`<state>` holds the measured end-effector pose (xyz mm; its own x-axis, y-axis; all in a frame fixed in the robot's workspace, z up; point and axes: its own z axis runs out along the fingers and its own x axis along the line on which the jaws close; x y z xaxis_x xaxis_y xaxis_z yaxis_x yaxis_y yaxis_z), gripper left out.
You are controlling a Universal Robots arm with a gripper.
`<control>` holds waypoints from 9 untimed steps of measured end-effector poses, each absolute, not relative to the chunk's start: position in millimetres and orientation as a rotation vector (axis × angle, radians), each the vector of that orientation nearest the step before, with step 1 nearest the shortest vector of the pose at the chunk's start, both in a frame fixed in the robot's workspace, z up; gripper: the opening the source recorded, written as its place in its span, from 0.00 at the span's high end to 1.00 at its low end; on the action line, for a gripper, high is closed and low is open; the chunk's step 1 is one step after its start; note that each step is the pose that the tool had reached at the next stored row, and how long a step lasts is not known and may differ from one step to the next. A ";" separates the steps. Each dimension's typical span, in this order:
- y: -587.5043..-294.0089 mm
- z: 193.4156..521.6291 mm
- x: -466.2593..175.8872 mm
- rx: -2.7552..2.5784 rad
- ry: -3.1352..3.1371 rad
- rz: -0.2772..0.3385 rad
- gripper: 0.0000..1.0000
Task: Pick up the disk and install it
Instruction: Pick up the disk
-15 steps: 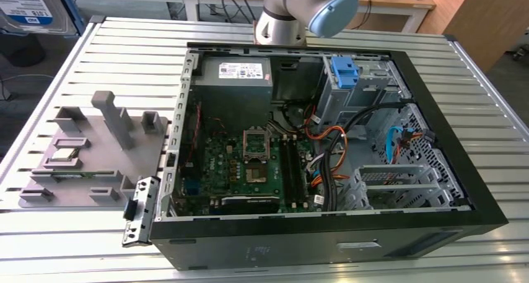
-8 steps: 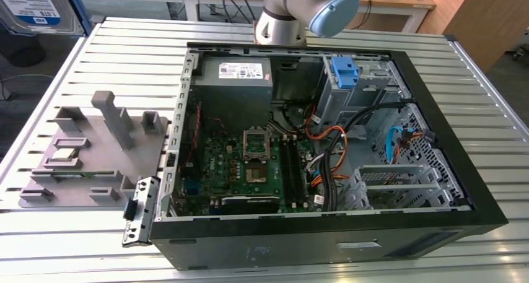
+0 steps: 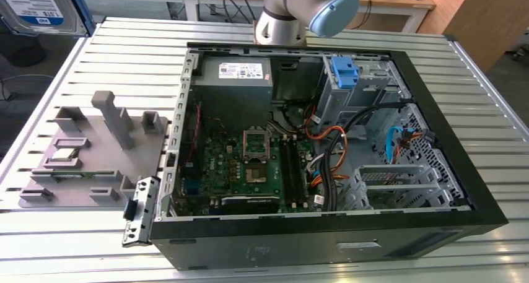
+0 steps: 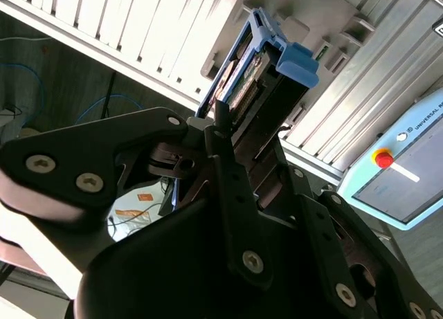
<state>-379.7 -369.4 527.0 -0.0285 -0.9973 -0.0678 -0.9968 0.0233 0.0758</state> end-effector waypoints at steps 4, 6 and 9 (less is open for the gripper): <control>-369.4 527.0 -377.0 2.187 -2.244 -0.160 0.65; -369.5 527.0 -375.4 2.187 -2.244 -0.160 0.65; -369.5 527.0 -373.3 2.187 -2.244 -0.160 0.65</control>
